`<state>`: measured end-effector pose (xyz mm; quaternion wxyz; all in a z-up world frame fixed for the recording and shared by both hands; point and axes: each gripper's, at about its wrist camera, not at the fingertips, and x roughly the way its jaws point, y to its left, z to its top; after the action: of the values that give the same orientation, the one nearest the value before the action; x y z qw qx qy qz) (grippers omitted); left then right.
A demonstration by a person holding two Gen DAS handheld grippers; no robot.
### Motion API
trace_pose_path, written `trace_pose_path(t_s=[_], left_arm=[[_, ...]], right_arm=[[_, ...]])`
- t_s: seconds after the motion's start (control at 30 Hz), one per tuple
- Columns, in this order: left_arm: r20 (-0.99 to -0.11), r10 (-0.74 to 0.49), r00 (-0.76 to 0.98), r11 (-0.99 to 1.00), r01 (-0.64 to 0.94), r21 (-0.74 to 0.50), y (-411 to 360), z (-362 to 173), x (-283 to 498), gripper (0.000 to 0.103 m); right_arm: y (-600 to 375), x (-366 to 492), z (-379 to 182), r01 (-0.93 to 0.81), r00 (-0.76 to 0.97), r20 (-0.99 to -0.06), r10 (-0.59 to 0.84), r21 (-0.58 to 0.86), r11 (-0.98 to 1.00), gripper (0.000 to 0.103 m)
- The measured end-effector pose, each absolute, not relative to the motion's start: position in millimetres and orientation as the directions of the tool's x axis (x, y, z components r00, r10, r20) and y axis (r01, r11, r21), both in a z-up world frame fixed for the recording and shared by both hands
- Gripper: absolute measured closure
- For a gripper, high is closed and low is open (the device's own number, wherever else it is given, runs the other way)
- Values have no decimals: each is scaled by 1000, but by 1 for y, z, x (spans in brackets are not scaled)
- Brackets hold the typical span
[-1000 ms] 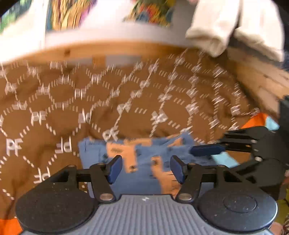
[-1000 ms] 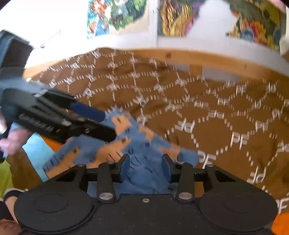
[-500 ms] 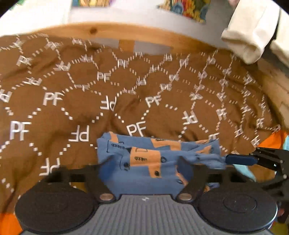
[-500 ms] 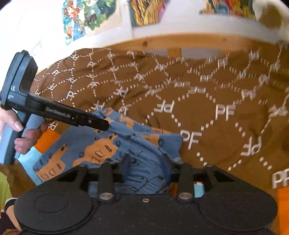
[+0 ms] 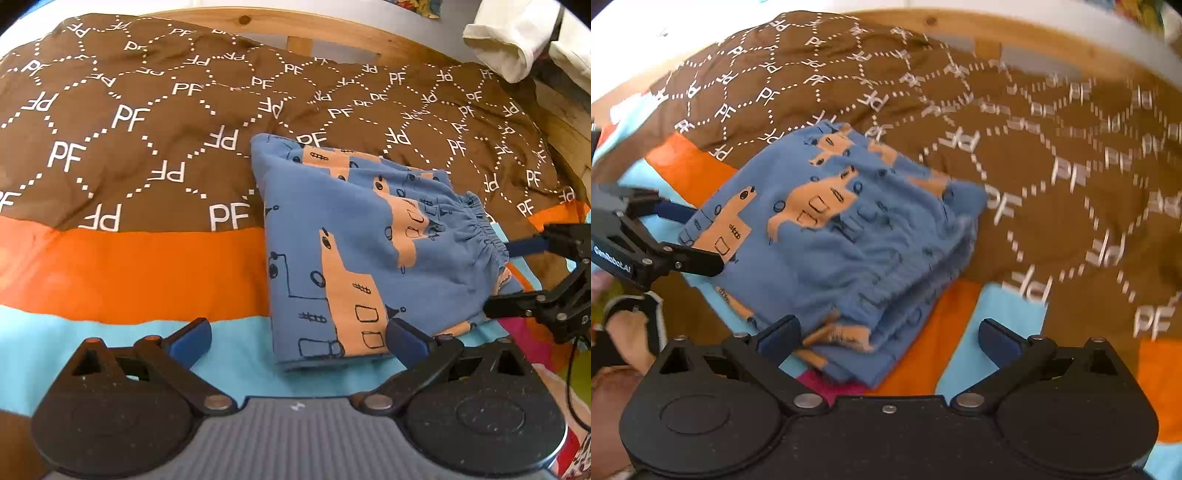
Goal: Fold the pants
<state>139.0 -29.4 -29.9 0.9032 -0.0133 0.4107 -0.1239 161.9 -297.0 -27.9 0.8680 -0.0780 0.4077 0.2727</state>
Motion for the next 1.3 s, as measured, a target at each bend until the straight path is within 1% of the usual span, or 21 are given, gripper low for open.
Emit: trace_pose_path(t_s=[0.03,0.13,0.2,0.37,0.43,0.67,0.83,1.03,1.17,1.3], left_arm=[[-744,-231,627,970,207,-127,-29,-28,139,0],[-762,-229,606,970,208,-126,-30,-22,140,0],[-771,-226,596,970,212,-121,-32,-18,140,0],[-786,-223,577,972,197,-131,-27,-19,138,0],[-785,-227,576,971,192,-139,-26,-17,138,0],[-739,-278,613,960,165,-225,-16,-1,141,0],[-721,-267,639,963,147,-227,-15,5,153,0],[-713,-269,647,963,155,-222,-18,0,166,0],[-701,-282,655,959,166,-231,-20,-7,171,0],[-704,-319,634,947,178,-268,-22,-20,180,0]], right_arm=[[-301,162,-29,-538,498,-760,418,108,836,1],[-308,159,-23,-558,483,-768,420,99,824,1],[-314,159,-18,-555,488,-760,429,109,825,1],[-334,167,-12,-502,483,-717,502,243,830,1],[-337,170,-11,-487,492,-702,514,268,831,1],[-334,172,-11,-478,529,-650,546,303,824,1],[-332,176,-13,-457,554,-626,548,322,829,1],[-333,183,-19,-429,583,-614,532,324,843,1],[-337,198,-22,-413,596,-577,559,377,829,1],[-343,224,-28,-390,590,-557,584,436,811,1]])
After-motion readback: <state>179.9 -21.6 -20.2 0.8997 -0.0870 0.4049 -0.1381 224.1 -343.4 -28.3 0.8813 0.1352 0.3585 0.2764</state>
